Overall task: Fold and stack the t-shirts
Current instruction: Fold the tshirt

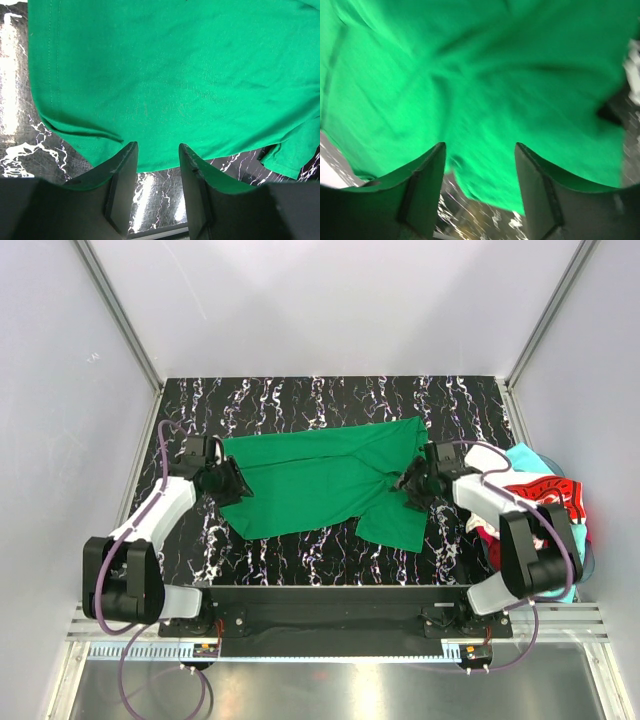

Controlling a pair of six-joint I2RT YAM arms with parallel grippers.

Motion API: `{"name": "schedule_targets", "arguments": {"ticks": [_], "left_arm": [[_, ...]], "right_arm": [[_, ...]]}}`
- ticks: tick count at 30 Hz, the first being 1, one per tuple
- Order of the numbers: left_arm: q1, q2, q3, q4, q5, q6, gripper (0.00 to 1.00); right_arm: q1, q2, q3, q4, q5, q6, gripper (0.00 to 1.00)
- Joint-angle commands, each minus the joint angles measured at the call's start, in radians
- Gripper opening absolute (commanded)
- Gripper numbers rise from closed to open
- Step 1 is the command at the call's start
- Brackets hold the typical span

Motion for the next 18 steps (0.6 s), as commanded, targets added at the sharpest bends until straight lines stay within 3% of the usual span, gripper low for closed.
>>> {"name": "schedule_targets", "arguments": {"ticks": [1,5,6,10,14,18], "left_arm": [[0.002,-0.002,0.001,0.049,0.022,0.003,0.42],[0.002,0.046,0.001,0.051,0.028,-0.005,0.39],[0.002,0.047,-0.001,0.061,0.03,-0.013,0.39],[0.0,0.029,-0.007,0.078,0.03,-0.017,0.39],[0.002,0.029,-0.005,0.069,0.03,-0.013,0.39],[0.002,0.013,-0.008,0.072,0.036,-0.011,0.39]], "right_arm": [[0.007,-0.08,-0.054,-0.035,0.015,-0.052,0.62],[0.007,-0.053,-0.088,-0.064,0.038,-0.043,0.39],[0.007,-0.047,-0.091,-0.069,0.047,-0.018,0.25],[0.007,-0.017,-0.085,-0.17,0.142,0.075,0.11],[0.006,-0.072,-0.117,-0.429,0.221,0.21,0.12],[0.007,-0.229,-0.125,-0.526,0.234,0.287,0.15]]}}
